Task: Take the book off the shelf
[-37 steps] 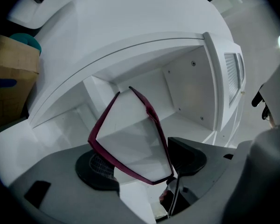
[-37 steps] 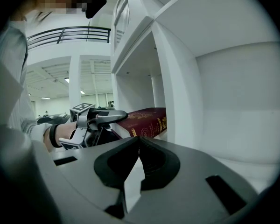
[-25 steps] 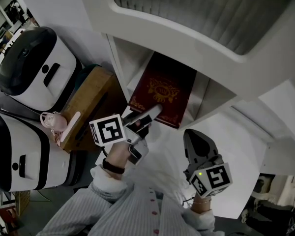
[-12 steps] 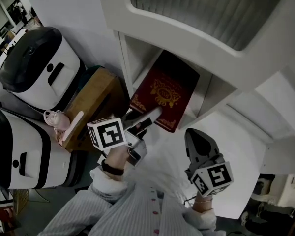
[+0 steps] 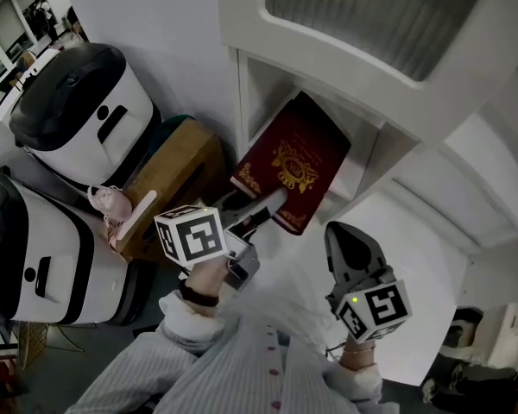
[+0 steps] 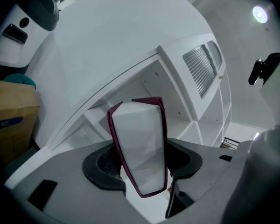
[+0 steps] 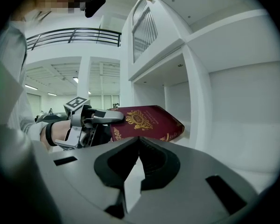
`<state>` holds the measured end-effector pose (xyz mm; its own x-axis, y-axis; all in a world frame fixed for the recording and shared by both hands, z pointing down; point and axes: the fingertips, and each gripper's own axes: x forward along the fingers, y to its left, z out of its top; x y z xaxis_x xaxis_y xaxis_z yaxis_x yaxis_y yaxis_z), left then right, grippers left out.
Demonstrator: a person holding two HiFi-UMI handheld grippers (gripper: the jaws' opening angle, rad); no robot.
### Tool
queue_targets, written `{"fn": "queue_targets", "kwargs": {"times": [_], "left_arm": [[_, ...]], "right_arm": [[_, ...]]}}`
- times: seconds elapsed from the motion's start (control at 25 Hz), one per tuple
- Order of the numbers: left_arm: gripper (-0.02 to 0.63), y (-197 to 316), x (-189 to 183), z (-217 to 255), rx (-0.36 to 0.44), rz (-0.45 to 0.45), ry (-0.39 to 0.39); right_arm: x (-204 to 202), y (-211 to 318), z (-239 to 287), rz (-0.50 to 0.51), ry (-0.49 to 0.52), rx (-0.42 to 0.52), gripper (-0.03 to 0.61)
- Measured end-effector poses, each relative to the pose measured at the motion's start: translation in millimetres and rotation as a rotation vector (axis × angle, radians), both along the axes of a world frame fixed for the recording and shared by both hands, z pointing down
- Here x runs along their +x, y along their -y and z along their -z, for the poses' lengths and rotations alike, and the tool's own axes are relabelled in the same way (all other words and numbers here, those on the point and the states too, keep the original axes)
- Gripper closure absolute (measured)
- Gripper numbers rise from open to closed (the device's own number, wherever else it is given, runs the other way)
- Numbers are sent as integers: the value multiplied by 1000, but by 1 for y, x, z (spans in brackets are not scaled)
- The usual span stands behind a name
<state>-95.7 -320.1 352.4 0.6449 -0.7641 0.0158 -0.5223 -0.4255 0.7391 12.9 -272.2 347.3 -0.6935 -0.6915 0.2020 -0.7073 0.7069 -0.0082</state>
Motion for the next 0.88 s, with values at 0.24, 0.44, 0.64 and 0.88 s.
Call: {"fn": "queue_targets", "kwargs": {"times": [0.24,0.44,0.64,0.88], "left_arm": [[357,-17,-6,9,31,18,55],[360,-33,-14,15,54,30,95],[362,-49,-20,22,77,36,137],[364,-79,-23,24,98,30,193]], "right_arm": [[-3,-13,7,5,1,16,565],[-6,-23,13,7,6,29,565],[-9,-32,16,14,6,34,565],[-10,-48,15,18,11,39,565]]}}
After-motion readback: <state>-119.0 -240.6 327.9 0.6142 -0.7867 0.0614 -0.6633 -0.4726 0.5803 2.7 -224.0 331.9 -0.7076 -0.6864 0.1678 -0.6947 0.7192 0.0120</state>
